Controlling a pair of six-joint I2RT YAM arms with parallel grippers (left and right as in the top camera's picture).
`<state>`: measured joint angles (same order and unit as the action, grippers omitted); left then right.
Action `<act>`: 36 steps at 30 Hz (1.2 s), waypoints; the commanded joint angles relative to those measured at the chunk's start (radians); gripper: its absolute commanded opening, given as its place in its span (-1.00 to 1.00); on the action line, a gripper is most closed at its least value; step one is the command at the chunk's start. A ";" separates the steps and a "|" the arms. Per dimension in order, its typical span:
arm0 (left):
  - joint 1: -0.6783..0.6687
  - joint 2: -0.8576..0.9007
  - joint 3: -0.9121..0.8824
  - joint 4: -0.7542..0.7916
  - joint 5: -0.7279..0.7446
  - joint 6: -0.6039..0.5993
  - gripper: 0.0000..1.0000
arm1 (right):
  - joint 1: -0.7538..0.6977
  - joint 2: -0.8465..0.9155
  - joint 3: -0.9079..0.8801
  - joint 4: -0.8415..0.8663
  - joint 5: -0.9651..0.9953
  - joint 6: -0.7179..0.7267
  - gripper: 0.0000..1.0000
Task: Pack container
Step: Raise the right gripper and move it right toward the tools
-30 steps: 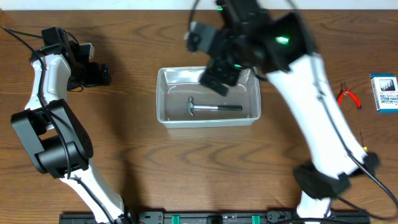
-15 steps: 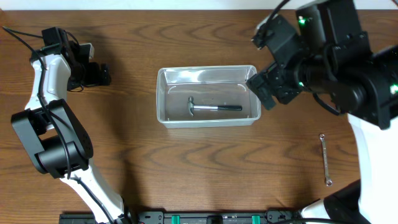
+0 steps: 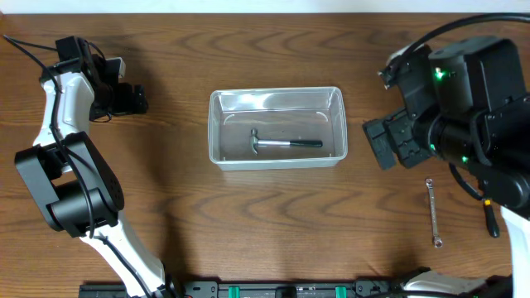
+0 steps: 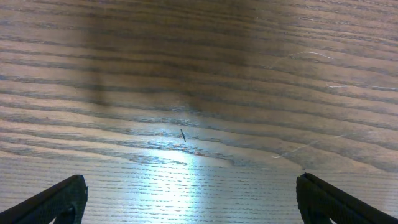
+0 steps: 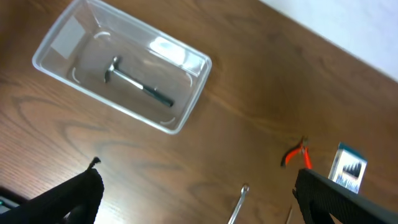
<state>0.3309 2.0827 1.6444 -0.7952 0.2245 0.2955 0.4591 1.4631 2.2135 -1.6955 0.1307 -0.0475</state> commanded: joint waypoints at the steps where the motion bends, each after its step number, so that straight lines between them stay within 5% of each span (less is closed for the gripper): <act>1: 0.000 0.005 -0.004 0.000 -0.008 0.006 0.96 | -0.009 0.008 -0.063 -0.002 0.019 0.147 0.98; 8: 0.000 0.005 -0.004 0.000 -0.008 0.006 0.96 | -0.009 0.009 -0.138 -0.002 0.013 0.452 0.99; 18: 0.000 0.005 -0.004 0.000 -0.008 0.006 0.96 | -0.018 -0.032 -0.153 -0.003 0.019 0.293 0.98; 36: 0.000 0.005 -0.004 0.000 -0.008 0.006 0.96 | -0.250 -0.132 -0.366 0.019 0.105 0.173 0.98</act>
<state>0.3309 2.0827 1.6444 -0.7952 0.2249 0.2955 0.2199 1.3323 1.8511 -1.6867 0.2192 0.1555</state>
